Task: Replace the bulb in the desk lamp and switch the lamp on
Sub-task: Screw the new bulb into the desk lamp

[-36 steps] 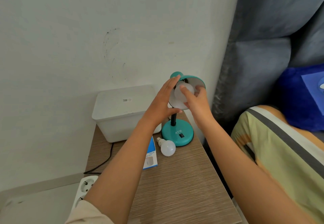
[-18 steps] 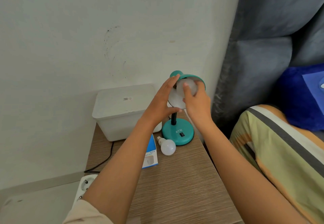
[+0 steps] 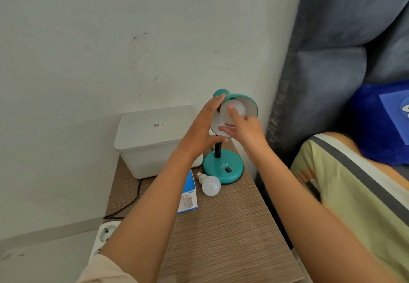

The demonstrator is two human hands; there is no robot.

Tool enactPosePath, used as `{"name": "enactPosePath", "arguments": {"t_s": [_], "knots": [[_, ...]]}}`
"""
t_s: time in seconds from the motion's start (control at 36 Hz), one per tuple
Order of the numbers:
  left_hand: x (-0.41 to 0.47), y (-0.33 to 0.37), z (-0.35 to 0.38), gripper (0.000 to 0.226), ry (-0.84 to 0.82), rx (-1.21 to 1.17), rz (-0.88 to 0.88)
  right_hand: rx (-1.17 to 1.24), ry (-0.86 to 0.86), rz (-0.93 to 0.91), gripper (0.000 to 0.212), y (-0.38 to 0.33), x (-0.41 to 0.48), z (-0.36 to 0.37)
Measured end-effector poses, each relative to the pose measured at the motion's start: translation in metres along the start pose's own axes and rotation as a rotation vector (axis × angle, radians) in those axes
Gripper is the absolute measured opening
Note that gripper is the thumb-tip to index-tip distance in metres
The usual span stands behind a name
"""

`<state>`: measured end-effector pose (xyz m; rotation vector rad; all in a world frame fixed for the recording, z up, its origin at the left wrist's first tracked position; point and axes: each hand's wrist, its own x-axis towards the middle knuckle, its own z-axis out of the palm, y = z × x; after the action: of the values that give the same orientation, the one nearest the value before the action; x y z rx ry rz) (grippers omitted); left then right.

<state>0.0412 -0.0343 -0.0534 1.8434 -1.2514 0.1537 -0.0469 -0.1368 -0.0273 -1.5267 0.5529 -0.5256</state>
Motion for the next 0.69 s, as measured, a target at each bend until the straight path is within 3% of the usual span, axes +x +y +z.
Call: {"name": "enactPosePath", "arguments": {"t_s": [0.03,0.11,0.22,0.33,0.44,0.56,0.64,0.69], "knots": [[-0.0002,0.0003,-0.0002,0.102,0.001,0.004,0.0,0.066,0.013,0.034,0.052,-0.0008,-0.0009,-0.0003],[-0.0005,0.002,0.0004,0.102,0.0,0.007,-0.001,-0.031,0.062,-0.047,0.066,-0.0017,-0.0029,-0.0004],[-0.001,0.0019,0.0006,0.102,-0.003,0.011,-0.003,0.167,-0.019,0.064,0.035,-0.002,-0.0016,-0.0035],[-0.0008,0.003,0.0001,0.103,-0.009,0.005,-0.009,0.04,0.014,-0.031,0.069,-0.0008,0.0,-0.002],[-0.0021,0.0025,-0.0007,0.103,-0.003,0.002,-0.006,0.196,-0.058,0.056,0.033,0.0029,0.0034,-0.0019],[-0.003,0.0018,0.0008,0.104,-0.003,0.01,-0.009,0.057,0.034,-0.024,0.052,0.0026,0.0025,0.0007],[-0.0029,0.001,-0.0002,0.104,0.0,0.007,-0.015,0.152,-0.036,-0.001,0.023,-0.0011,0.0011,-0.0022],[-0.0022,0.0019,-0.0008,0.104,0.003,0.012,-0.013,0.211,-0.033,-0.008,0.018,-0.0036,0.002,-0.003]]}}
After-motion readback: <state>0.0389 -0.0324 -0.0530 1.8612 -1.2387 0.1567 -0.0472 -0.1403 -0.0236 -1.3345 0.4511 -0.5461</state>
